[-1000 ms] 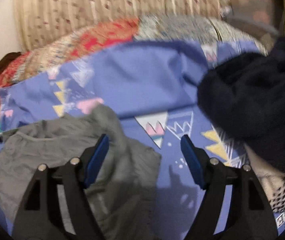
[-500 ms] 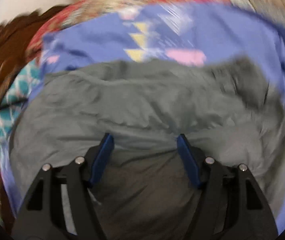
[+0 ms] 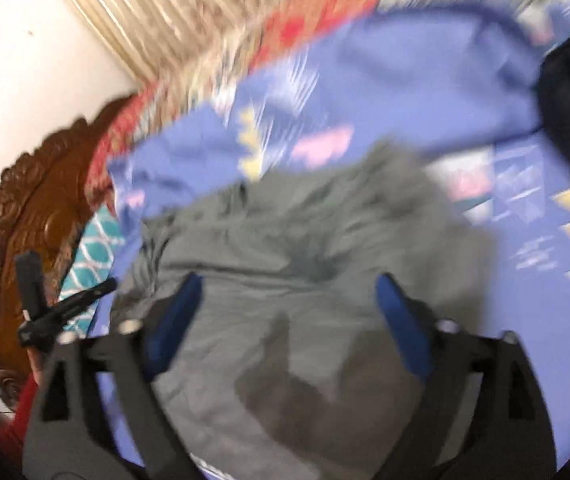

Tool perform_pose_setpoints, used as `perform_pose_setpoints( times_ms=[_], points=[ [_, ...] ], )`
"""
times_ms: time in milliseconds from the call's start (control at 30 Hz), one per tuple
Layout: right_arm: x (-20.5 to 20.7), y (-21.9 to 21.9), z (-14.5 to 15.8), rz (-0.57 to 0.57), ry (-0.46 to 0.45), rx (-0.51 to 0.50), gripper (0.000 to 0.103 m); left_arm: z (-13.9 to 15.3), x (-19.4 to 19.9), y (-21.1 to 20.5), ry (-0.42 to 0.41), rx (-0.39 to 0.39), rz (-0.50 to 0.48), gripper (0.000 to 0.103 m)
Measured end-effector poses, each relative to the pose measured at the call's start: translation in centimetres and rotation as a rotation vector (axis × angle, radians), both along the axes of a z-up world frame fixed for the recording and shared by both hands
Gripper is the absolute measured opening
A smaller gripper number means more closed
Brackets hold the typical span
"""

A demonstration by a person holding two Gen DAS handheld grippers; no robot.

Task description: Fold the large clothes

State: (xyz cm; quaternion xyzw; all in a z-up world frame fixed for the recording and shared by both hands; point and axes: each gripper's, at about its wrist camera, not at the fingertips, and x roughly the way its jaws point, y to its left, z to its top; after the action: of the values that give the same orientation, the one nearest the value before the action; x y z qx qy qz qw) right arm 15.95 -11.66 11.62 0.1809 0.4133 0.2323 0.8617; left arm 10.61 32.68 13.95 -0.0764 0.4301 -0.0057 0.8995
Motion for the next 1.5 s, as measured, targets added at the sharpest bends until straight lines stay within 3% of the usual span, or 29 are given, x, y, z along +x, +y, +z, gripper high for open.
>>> perform_pose_setpoints(
  times_ms=[167, 300, 467, 633, 833, 1000, 1067, 1200, 1300, 1500],
  points=[
    [-1.0, -5.9, -3.5, -0.074, 0.157, 0.025, 0.096, -2.8, -0.6, 6.7, 0.116, -0.155, 0.092, 0.049],
    [-1.3, -6.9, -5.9, -0.079, 0.196, 0.07, 0.096, -5.5, -0.5, 8.8, 0.155, -0.374, 0.11, 0.054],
    [-0.3, -4.7, -8.4, -0.026, 0.256, 0.096, 0.096, -7.2, 0.7, 7.6, 0.14, -0.434, 0.118, 0.066],
    [1.0, -3.4, -10.6, -0.029, 0.321, 0.126, 0.096, -8.0, 0.6, 8.8, 0.144, -0.477, 0.147, 0.067],
    [1.5, -2.9, -10.7, -0.014, 0.317, 0.17, 0.097, -9.6, 0.8, 11.4, 0.189, -0.495, 0.224, 0.071],
    [1.6, -2.8, -10.8, -0.004, 0.317, 0.168, 0.097, -11.2, 1.0, 11.6, 0.211, -0.7, 0.171, 0.072],
    [1.5, -2.8, -10.8, -0.007, 0.314, 0.17, 0.097, -11.1, 1.1, 10.8, 0.194, -0.746, 0.152, 0.072],
    [1.5, -2.8, -10.9, -0.008, 0.311, 0.17, 0.097, -11.1, 0.4, 11.0, 0.108, -0.915, 0.143, 0.072],
    [1.6, -2.8, -11.0, -0.007, 0.311, 0.166, 0.097, -11.2, -0.3, 10.7, 0.071, -0.966, 0.115, 0.072],
    [1.6, -2.6, -11.1, -0.006, 0.306, 0.155, 0.097, -9.7, -0.7, 9.7, -0.003, -0.983, 0.01, 0.072]
  ],
)
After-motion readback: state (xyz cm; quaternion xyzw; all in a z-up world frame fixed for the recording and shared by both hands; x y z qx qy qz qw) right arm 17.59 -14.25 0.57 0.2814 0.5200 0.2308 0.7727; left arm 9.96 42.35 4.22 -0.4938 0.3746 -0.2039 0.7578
